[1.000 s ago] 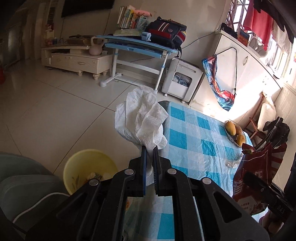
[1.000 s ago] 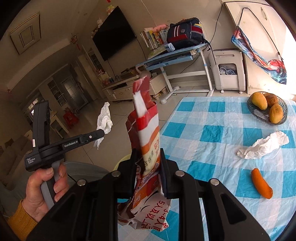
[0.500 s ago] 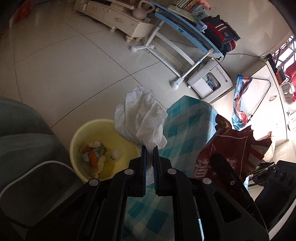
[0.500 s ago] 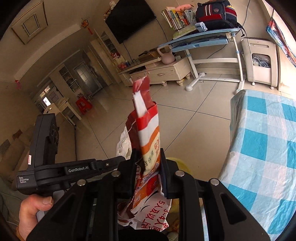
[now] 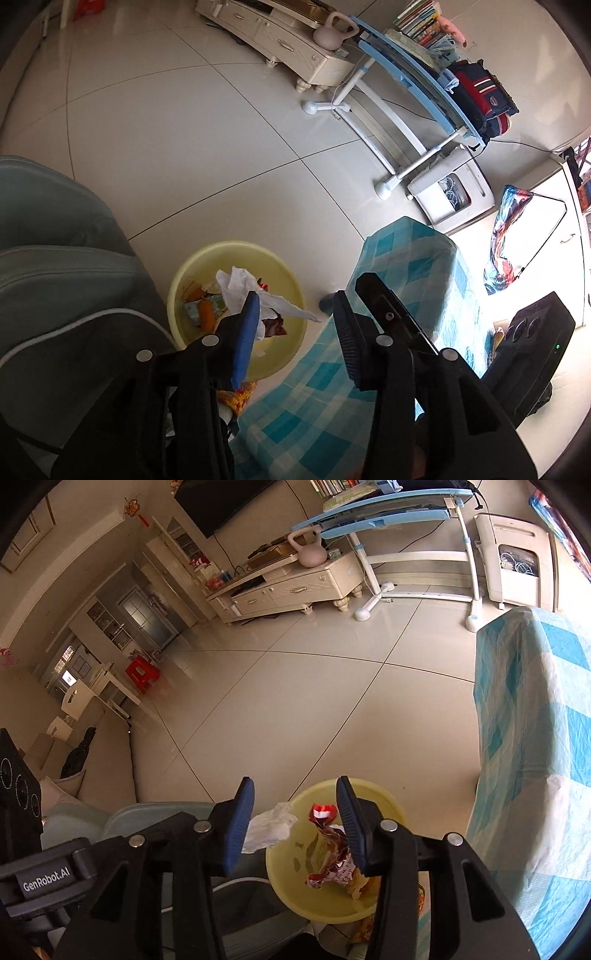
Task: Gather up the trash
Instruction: 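Open both tools over the yellow bin to drop bag and tissue, then move both open tools back over the table toward the carrot and tissue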
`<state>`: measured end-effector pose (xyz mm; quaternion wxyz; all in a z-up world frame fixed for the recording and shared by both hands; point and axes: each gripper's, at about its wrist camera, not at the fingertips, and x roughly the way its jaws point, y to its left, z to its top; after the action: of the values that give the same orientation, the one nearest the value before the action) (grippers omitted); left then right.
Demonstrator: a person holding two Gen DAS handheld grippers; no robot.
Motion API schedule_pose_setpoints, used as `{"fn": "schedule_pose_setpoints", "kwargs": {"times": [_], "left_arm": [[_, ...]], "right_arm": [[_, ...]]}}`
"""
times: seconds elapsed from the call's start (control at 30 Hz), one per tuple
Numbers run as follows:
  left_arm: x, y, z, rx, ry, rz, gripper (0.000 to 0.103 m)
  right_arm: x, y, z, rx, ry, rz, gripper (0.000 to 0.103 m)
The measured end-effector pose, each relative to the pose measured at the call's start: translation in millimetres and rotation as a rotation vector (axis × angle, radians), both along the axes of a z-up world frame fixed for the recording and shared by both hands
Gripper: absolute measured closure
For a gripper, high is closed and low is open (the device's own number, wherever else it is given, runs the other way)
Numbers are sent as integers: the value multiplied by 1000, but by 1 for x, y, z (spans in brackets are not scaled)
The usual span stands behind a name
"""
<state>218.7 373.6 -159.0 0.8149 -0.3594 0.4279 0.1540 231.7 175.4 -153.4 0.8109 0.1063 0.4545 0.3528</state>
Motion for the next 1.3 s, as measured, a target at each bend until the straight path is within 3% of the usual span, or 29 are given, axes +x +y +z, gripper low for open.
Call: {"fn": "schedule_pose_setpoints", "kwargs": {"times": [0.23, 0.4, 0.63, 0.87, 1.07, 1.3], "left_arm": [[-6, -2, 13, 39, -50, 11, 58], [-9, -18, 36, 186, -91, -5, 56], [-1, -69, 64, 378, -127, -126, 49], [5, -130, 78, 471, -162, -281, 46], [9, -183, 81, 520, -178, -412, 44], [15, -238, 74, 554, -176, -540, 44]], "right_arm": [[-23, -44, 22, 22, -63, -42, 47], [-52, -88, 36, 8, -134, -68, 42], [-97, -154, 41, -79, -220, -113, 38], [-110, -237, 46, -187, -252, -227, 36], [-85, -292, 40, -351, -211, -337, 35], [-42, -342, 26, -336, -75, -396, 35]]}}
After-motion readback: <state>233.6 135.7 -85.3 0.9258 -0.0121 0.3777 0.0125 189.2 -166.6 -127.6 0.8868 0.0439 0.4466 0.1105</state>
